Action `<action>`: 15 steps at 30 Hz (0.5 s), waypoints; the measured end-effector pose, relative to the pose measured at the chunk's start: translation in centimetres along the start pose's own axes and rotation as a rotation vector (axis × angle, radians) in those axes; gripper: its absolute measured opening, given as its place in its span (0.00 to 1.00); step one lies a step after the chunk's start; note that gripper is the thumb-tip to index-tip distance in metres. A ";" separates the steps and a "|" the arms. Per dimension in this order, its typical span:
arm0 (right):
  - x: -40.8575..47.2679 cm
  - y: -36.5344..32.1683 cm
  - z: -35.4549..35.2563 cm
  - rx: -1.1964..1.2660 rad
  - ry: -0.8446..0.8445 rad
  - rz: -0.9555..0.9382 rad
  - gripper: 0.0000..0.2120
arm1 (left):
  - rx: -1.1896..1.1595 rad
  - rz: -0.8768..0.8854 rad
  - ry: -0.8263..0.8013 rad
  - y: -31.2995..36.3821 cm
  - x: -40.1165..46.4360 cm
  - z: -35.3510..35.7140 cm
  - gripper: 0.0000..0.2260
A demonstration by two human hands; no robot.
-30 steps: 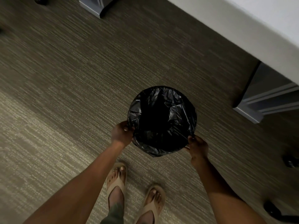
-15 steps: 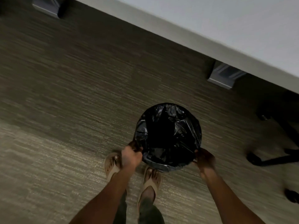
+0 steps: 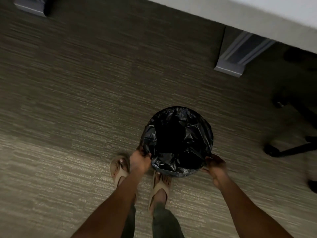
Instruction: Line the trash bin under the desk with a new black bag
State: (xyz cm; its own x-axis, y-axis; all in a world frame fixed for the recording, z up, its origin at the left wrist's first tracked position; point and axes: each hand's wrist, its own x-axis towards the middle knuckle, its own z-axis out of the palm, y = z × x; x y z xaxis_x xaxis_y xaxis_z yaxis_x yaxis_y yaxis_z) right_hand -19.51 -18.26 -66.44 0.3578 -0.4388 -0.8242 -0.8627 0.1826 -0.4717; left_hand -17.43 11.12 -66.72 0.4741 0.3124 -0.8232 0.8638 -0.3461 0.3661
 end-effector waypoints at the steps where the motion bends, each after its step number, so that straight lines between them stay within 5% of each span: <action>1: 0.0 -0.1 -0.2 -0.010 -0.007 0.004 0.07 | -0.007 -0.001 -0.021 0.0 0.0 -0.2 0.14; 6: -0.6 -1.2 -0.5 -0.107 0.010 0.007 0.17 | -0.169 -0.064 -0.027 0.2 -0.8 -1.5 0.15; 8: -1.2 -2.0 -0.5 -0.286 0.096 -0.064 0.22 | -0.046 -0.008 0.041 0.6 -1.7 -1.9 0.28; 10: -2.6 -2.2 -0.5 -0.640 0.178 -0.232 0.29 | 0.119 0.161 0.071 1.0 -3.6 -2.2 0.40; 15: -9.0 -4.5 0.3 -1.142 0.228 -0.840 0.35 | 0.474 0.747 0.194 3.9 -9.3 -4.0 0.41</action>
